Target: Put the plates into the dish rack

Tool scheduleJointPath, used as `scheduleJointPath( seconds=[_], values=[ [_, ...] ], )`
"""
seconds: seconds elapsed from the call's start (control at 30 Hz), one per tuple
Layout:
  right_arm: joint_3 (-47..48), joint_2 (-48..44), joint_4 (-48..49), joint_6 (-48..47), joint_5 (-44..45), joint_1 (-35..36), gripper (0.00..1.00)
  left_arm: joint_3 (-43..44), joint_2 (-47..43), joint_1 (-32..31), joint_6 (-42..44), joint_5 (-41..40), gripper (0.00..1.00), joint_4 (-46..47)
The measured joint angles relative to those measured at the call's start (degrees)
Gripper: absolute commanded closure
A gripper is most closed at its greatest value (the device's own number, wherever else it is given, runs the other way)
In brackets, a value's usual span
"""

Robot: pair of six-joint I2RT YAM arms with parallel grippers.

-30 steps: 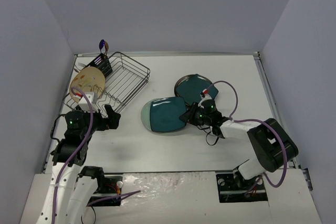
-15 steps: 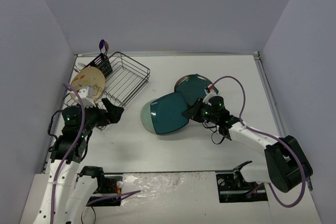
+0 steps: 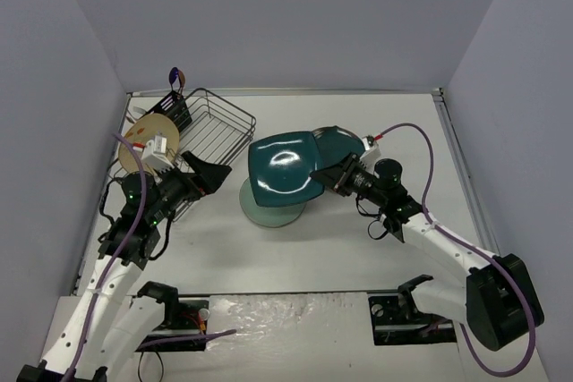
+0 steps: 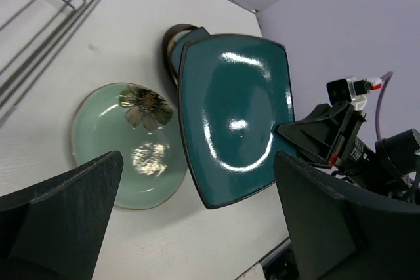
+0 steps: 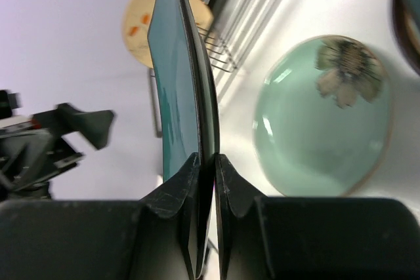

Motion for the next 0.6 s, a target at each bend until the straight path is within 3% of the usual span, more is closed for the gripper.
scheduleJointPath(
  seconds=[0.33,0.6],
  values=[
    [-0.12,-0.23,10.24,7.16,-3.90,-0.02,1.00,-0.05,11.46,-9.13,-4.54,-2.99,0.13,10.58],
    [-1.53,-0.23,15.85,10.22,-5.43,-0.02,1.00,-0.05,14.40,-12.08,-6.28,-3.92,0.34,16.79]
  ],
)
